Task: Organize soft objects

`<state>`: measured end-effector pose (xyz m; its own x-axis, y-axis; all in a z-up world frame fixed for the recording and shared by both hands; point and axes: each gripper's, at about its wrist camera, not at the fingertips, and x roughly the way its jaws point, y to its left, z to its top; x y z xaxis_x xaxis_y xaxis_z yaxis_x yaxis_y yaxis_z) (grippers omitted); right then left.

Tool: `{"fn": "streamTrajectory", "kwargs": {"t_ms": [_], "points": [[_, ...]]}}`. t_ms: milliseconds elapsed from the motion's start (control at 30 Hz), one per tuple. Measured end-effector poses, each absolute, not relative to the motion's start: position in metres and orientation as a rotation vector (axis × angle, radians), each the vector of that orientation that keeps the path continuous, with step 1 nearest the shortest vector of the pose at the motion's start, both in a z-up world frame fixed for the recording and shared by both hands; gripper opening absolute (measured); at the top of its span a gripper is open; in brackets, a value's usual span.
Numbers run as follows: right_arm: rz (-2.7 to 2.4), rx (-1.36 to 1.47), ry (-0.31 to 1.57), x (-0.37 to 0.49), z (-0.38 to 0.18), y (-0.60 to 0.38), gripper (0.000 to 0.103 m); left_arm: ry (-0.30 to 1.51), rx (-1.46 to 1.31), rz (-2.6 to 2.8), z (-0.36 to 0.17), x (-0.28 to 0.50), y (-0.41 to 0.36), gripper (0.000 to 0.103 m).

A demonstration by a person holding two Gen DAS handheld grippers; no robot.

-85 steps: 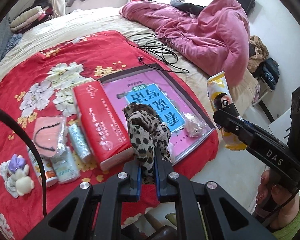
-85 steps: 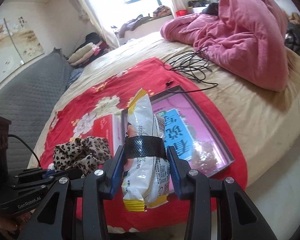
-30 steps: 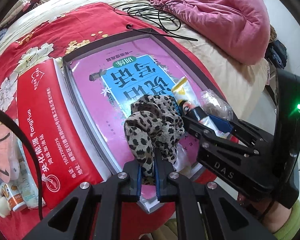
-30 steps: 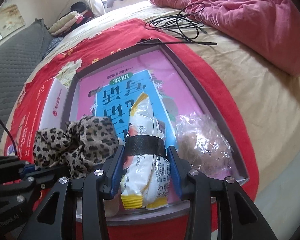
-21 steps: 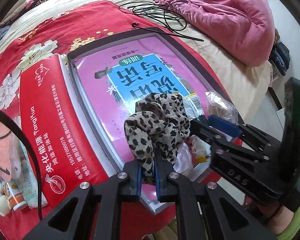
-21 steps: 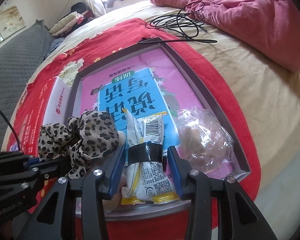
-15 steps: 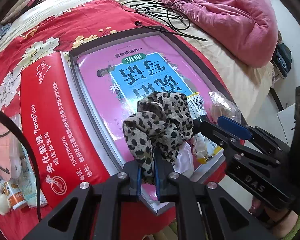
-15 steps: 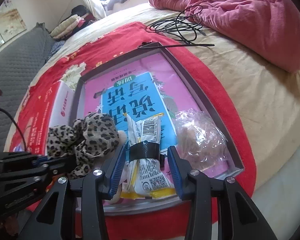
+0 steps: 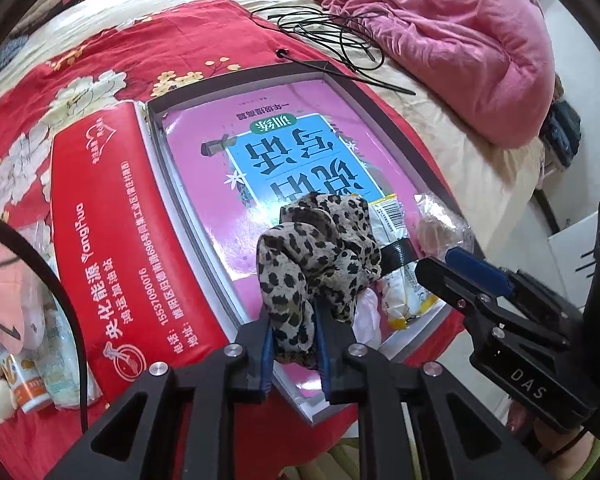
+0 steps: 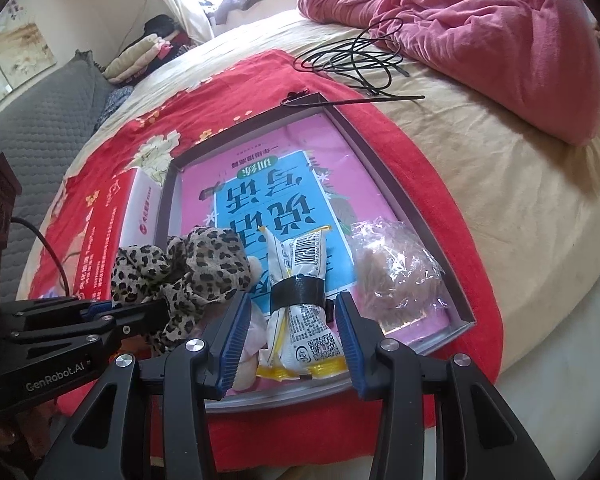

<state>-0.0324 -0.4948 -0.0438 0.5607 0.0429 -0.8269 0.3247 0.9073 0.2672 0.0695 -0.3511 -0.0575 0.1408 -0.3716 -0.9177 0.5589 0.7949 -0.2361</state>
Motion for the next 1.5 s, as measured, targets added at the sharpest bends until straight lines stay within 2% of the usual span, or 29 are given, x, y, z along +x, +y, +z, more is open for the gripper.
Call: {"fn": "streamTrajectory", "kwargs": {"t_ms": [367, 467, 600, 1067, 1367, 1433, 1500], "points": [[-0.185, 0.433, 0.948, -0.038, -0.032, -0.498, 0.049, 1.224, 0.209, -0.678, -0.048, 0.079, -0.364, 0.024], [-0.185, 0.436, 0.946, -0.04, -0.029, -0.5, 0.049, 1.194, 0.225, -0.669, -0.042, 0.083, -0.369, 0.032], [-0.192, 0.433, 0.942, -0.041, -0.026, -0.503, 0.049, 1.178, 0.203, -0.663, -0.037, 0.085, -0.365, 0.048], [-0.218, 0.419, 0.948, -0.043, -0.023, -0.503, 0.056, 1.165, 0.178, -0.658, -0.029, 0.081, -0.35, 0.049], [-0.239, 0.399, 0.949, -0.046, -0.018, -0.501, 0.058, 1.153, 0.161, -0.644, -0.02, 0.08, -0.338, 0.057], [-0.247, 0.387, 0.95, -0.047, -0.017, -0.499, 0.059, 1.152, 0.147, -0.637, -0.017, 0.079, -0.334, 0.062], [-0.251, 0.385, 0.95, -0.047, -0.016, -0.497, 0.059, 1.149, 0.125, -0.635, -0.013, 0.079, -0.328, 0.064]]}}
